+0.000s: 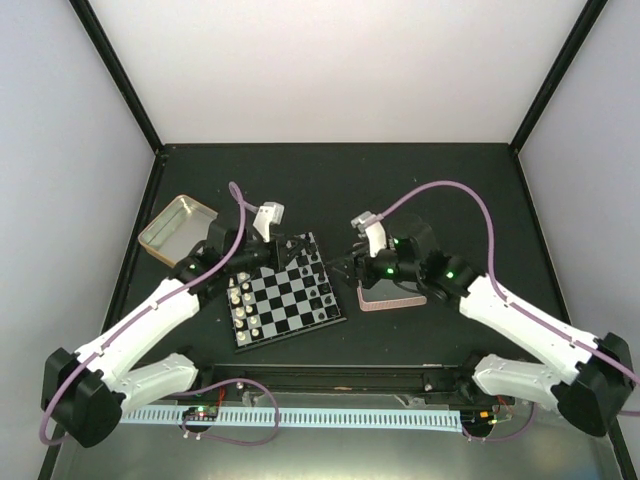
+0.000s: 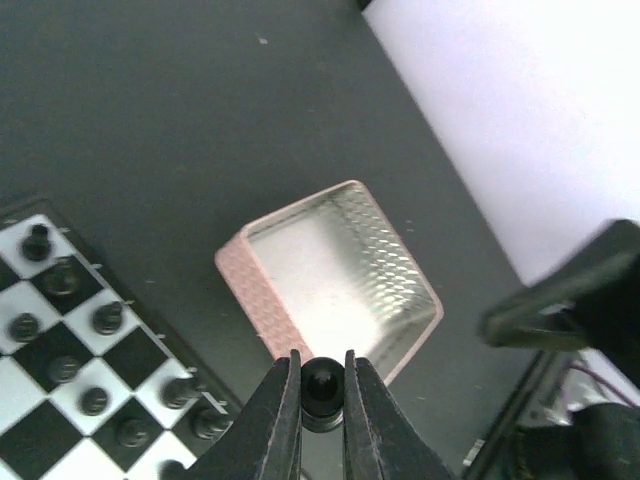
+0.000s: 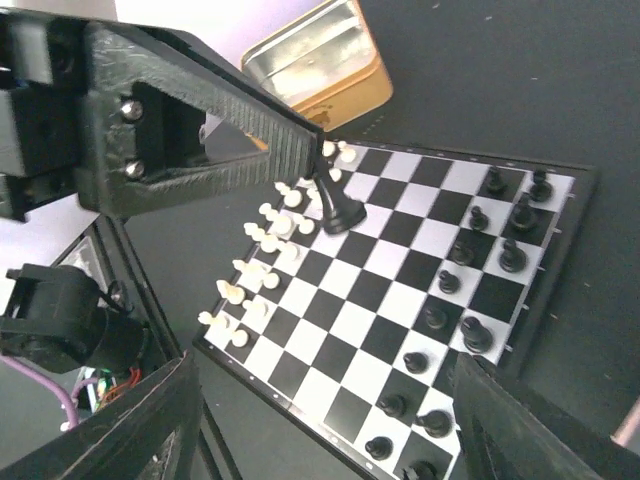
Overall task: Set up the chess pieces on the board
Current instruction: Place the chess piece on the chessboard.
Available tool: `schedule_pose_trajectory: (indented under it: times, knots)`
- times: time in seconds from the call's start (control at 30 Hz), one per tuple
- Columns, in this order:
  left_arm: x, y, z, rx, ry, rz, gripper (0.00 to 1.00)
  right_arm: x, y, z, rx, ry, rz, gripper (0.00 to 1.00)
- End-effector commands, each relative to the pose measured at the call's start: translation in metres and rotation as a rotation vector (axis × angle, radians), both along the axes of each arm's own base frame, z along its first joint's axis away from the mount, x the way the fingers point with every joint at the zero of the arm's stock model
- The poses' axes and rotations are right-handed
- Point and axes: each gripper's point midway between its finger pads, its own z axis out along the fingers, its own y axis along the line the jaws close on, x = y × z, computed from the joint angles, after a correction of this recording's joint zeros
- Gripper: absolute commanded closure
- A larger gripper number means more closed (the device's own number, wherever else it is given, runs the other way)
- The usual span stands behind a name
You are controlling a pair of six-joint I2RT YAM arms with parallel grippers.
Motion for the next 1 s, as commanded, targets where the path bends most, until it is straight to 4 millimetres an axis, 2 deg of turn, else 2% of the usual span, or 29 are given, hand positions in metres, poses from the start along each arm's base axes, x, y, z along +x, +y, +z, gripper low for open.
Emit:
schedule_pose_trajectory:
  times: [0.0,0.23,0.4,0.57,0.67,0.97]
  knots:
    - [0.026,0.015,-0.019,0.152,-0.05,0.11,0.97,0.006,-0.022,0.002,0.029,0.007,-0.159,0.3]
    - [0.057,0.011,-0.059,0.342,-0.011,0.219,0.96,0.024,-0.049,-0.014,0.011,0.012,-0.364,0.3]
    - [0.073,-0.006,-0.092,0.413,0.022,0.209,0.96,0.028,-0.056,-0.024,0.03,0.03,-0.431,0.3]
    - [0.075,-0.02,-0.118,0.466,0.042,0.164,0.96,0.031,-0.061,-0.032,-0.017,0.043,-0.462,0.3]
    - [0.071,-0.025,-0.129,0.479,0.049,0.137,0.95,0.034,-0.064,-0.03,-0.055,0.03,-0.474,0.3]
    - [0.068,-0.029,-0.149,0.498,0.058,0.089,0.95,0.038,-0.063,-0.028,-0.077,0.015,-0.47,0.3]
